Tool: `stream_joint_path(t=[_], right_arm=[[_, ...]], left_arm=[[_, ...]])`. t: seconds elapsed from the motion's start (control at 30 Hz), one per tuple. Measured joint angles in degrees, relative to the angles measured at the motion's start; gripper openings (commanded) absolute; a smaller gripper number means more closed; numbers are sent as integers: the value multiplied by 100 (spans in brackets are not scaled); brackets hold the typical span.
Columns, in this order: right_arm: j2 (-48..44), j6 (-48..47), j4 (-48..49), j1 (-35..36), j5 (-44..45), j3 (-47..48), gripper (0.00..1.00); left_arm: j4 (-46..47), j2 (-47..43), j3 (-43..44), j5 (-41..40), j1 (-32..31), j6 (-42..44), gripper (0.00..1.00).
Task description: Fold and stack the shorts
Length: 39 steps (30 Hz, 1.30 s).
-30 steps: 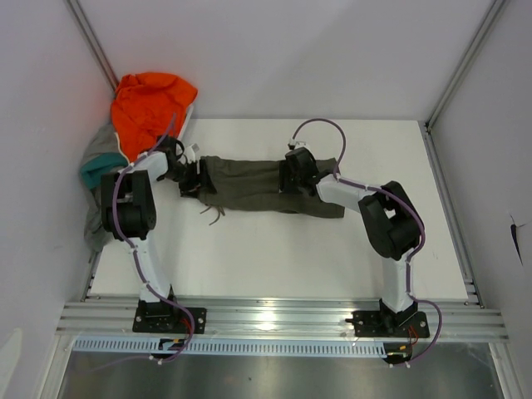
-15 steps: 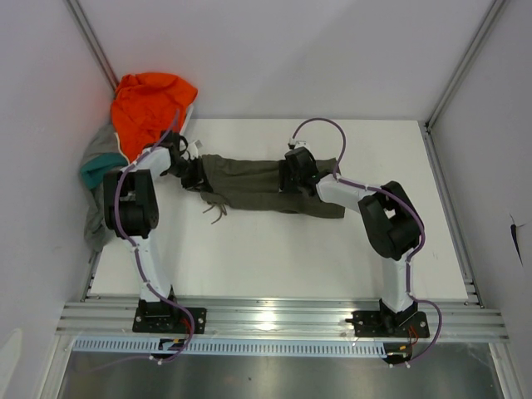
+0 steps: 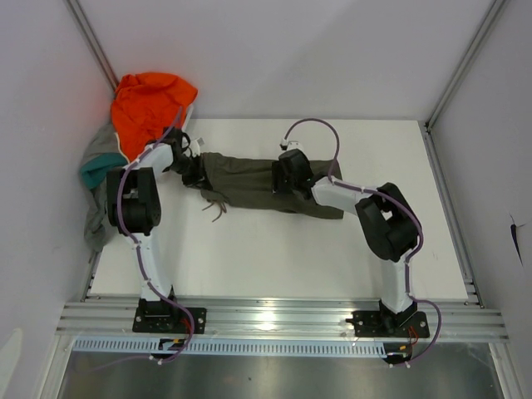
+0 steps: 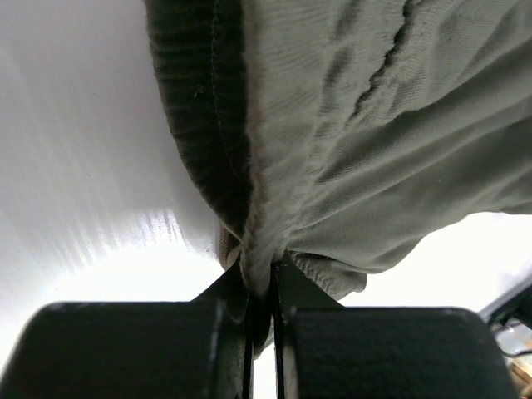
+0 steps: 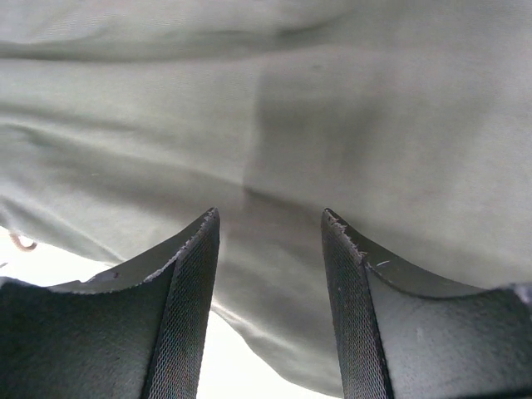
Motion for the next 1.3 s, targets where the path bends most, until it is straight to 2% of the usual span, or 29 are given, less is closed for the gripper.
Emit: stream_joint_path(t=[0.27,0.37,0.4,0.47,0.5,0.6,0.83,1.0,1.13,1.3], right_arm=[[0,-72,597,181,2,-13,51],[15,-37,826,299,184,-2,42],[37,0,896,313,229,4,33],[160,96,1134,358,299,44,22],[247,151,1257,372,332,70,12],[599,341,1526,398,485,210,0],[1414,728,1539,540,942,807,0],[1722,901,1410,870,1213,1263,0],[2061,1147,1080,1161,1307,1971,0],[2271,1506,1045,1545,1482,2223,0]], left_arm=[[-94,-369,-7,-905,-299,243,0],[-179,-623,-7,-1180,-437,352,0],[-221,-693,-4,-1231,-472,400,0],[-341,-765,46,-1290,-494,437,0],[-391,-774,85,-1331,-494,452,1],[-516,-774,155,-1432,-479,509,0],[-894,-793,317,-1591,-442,612,0],[-1333,-872,785,-1670,-369,748,0],[-1740,-1091,1217,-1731,-343,894,0],[-2205,-1460,1613,-1679,-341,1069,0]])
